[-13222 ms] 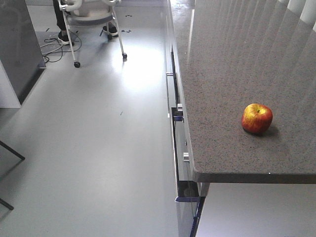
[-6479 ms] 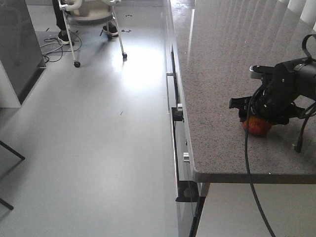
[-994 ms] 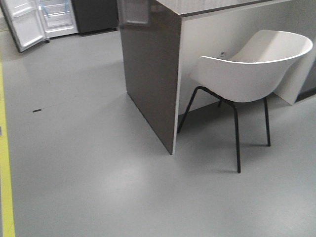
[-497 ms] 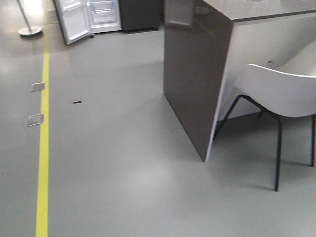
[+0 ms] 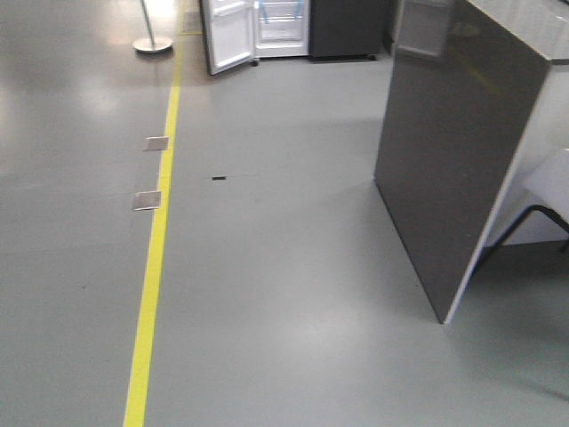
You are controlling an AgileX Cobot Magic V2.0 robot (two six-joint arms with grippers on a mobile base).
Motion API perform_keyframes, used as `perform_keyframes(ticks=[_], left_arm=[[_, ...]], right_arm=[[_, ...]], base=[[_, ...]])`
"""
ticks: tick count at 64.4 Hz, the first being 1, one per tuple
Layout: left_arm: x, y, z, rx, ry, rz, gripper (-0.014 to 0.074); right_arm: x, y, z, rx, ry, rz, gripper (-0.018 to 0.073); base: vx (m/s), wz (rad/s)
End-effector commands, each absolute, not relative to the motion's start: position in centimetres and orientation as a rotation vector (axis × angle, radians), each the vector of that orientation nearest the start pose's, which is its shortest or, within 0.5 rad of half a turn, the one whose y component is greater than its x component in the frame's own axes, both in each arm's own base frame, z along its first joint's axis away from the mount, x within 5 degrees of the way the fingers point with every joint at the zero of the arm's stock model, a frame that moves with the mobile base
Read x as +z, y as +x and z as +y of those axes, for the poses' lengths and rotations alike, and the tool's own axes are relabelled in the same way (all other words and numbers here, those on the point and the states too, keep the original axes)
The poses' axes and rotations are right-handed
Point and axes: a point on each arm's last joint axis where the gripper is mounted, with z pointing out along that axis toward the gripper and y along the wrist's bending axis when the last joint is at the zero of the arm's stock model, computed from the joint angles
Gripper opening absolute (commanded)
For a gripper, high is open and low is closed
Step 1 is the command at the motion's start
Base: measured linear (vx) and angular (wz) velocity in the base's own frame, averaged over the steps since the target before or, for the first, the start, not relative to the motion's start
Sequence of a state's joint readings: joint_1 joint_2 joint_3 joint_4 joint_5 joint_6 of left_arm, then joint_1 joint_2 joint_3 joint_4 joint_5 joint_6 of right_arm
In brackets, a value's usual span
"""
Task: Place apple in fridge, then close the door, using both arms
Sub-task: 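Drive toward the open white refrigerator carrying the apple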
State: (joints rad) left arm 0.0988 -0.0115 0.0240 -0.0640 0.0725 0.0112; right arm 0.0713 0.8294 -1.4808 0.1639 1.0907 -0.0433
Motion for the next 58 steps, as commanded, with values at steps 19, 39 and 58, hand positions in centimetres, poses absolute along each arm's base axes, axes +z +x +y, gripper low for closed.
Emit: perform_keyframes(ticks=[19, 39, 58], left_arm=[[21.24, 5.39, 0.48, 0.027, -0.107, 1.460, -0.0006], [21.24, 5.39, 0.48, 0.027, -0.107, 1.460, -0.0006], [21.24, 5.39, 0.48, 0.027, -0.107, 1.460, -0.0006]], right_arm=[[52.54, 9.02, 1.93, 0.206, -0.130, 1.808, -0.0009], [52.54, 9.02, 1.93, 0.206, -0.130, 1.808, -0.0009], [52.54, 9.02, 1.93, 0.206, -0.130, 1.808, -0.0009]], base=[[0.10, 0.29], [0.12, 0.13], [0.15, 0.07]])
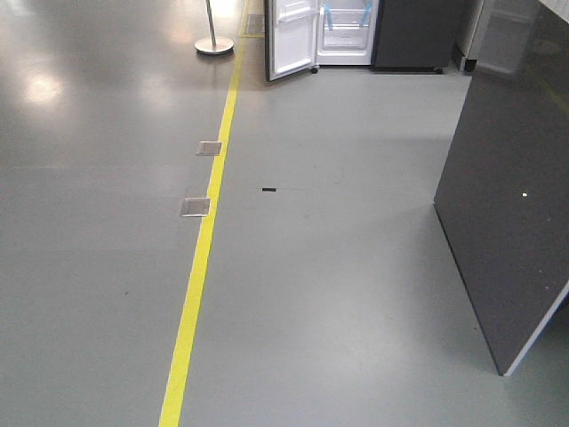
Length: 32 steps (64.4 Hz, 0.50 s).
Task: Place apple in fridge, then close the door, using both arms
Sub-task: 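Drive toward the open white refrigerator carrying the apple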
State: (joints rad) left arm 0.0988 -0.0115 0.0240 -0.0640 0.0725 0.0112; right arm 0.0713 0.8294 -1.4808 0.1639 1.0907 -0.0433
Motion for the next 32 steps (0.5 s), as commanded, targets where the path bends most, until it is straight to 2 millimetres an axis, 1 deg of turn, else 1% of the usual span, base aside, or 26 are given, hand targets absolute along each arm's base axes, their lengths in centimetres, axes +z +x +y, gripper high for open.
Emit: perform_keyframes(ticks=[1, 32], left_arm=[[21.24, 5.39, 0.48, 0.027, -0.107, 1.460, -0.0006], [21.24, 5.39, 0.48, 0.027, -0.107, 1.460, -0.0006]], right_arm=[[52.54, 9.02, 1.93, 0.206, -0.130, 1.808, -0.0009], [52.54, 9.02, 1.93, 0.206, -0.130, 1.808, -0.0009]], base=[[0.16, 0.08], [0.17, 0.03]])
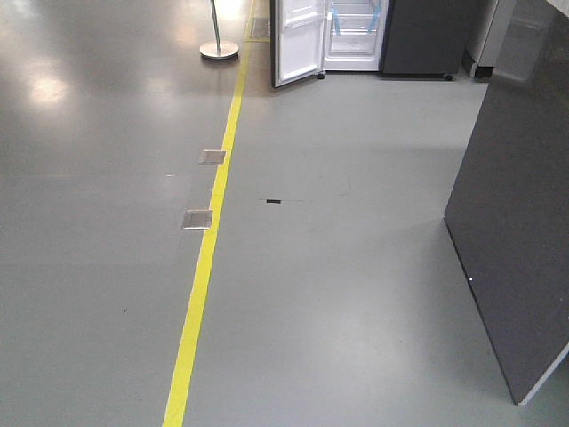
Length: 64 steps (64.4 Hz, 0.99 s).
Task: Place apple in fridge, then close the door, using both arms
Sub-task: 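Drive toward the open white refrigerator carrying the apple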
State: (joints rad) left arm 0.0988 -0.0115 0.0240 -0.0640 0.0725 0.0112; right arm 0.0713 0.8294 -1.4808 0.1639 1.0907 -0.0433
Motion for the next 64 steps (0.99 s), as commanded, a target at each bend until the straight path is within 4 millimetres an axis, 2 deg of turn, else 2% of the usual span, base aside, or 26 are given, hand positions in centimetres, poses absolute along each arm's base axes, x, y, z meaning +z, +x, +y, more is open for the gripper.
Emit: perform_keyframes(ticks=[1, 64], left_arm=[[21.24, 5.39, 0.48, 0.027, -0.107, 1.460, -0.0006], [21.24, 5.39, 0.48, 0.027, -0.107, 1.460, -0.0006]], right_arm=[[52.54, 9.02, 1.93, 0.206, -0.130, 1.808, -0.0009], [52.54, 9.02, 1.93, 0.206, -0.130, 1.808, -0.0009]], base=[[0.17, -0.01], [0.20, -0.04]])
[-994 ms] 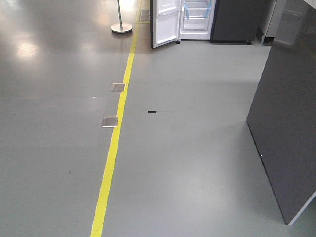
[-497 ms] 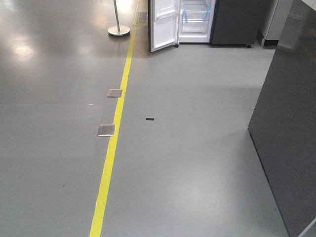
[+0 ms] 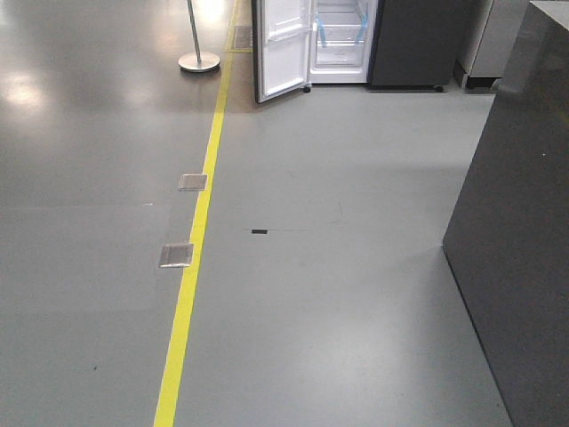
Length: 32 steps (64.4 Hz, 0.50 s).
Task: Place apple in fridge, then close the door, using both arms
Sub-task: 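Drive toward the open white refrigerator carrying the apple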
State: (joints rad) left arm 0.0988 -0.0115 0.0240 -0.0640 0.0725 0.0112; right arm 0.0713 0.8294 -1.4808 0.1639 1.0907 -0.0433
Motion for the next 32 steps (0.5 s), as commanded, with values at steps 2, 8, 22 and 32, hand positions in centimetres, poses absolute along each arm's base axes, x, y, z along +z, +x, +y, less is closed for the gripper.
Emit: perform_keyframes(ticks=[2, 8, 22, 32], left_arm=[[21.24, 5.39, 0.48, 0.027, -0.107, 1.460, -0.0006], [21.24, 5.39, 0.48, 0.027, -0.107, 1.460, -0.0006], [21.24, 5.39, 0.48, 0.027, -0.107, 1.460, -0.0006], [21.24, 5.39, 0.48, 0.027, -0.107, 1.460, -0.0006]], right_arm=[[52.54, 9.02, 1.93, 0.206, -0.130, 1.808, -0.0009], [52.54, 9.02, 1.93, 0.206, -0.130, 1.808, -0.0009], [52.54, 9.02, 1.93, 0.206, -0.130, 1.808, -0.0009], [52.54, 9.02, 1.93, 0.206, -0.130, 1.808, -0.0009]], base=[[0.22, -0.07], [0.22, -0.07], [0.23, -0.06], [0.25, -0.06]])
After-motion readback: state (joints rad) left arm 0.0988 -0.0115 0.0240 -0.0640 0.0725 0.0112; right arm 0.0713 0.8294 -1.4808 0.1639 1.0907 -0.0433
